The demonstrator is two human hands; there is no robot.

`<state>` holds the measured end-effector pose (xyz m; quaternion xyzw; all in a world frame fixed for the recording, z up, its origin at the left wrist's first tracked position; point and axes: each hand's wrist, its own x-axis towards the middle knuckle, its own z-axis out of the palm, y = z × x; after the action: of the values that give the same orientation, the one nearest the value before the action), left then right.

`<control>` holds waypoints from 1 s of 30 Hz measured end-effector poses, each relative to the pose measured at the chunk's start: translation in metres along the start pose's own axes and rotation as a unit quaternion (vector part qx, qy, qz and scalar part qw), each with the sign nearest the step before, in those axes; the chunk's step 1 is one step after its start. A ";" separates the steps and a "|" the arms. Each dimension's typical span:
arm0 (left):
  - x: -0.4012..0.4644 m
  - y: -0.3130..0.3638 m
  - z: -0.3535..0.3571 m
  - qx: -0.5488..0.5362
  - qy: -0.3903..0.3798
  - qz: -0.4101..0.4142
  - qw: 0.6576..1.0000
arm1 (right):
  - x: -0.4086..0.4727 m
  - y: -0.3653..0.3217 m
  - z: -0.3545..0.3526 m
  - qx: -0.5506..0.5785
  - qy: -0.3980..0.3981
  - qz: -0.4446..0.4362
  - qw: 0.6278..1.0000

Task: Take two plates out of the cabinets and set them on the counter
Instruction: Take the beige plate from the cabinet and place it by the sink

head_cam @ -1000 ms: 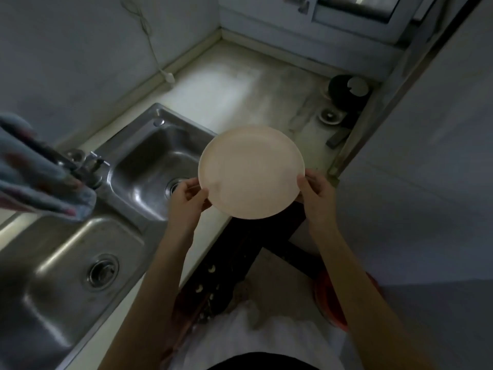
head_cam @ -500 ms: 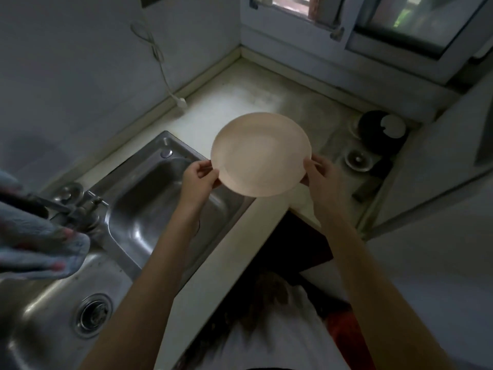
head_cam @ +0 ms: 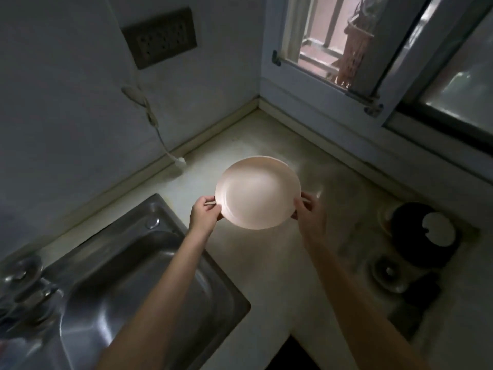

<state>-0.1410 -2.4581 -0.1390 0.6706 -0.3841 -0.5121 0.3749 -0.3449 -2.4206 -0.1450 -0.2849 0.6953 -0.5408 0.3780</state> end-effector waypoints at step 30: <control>0.169 -0.010 0.045 0.184 0.043 -0.028 0.982 | 0.143 0.048 0.085 -0.172 0.006 -0.023 0.985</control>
<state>-0.1532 -2.6109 -0.2238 0.7601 -0.4362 -0.4135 0.2471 -0.3525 -2.5690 -0.2336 -0.3580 0.7735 -0.4237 0.3067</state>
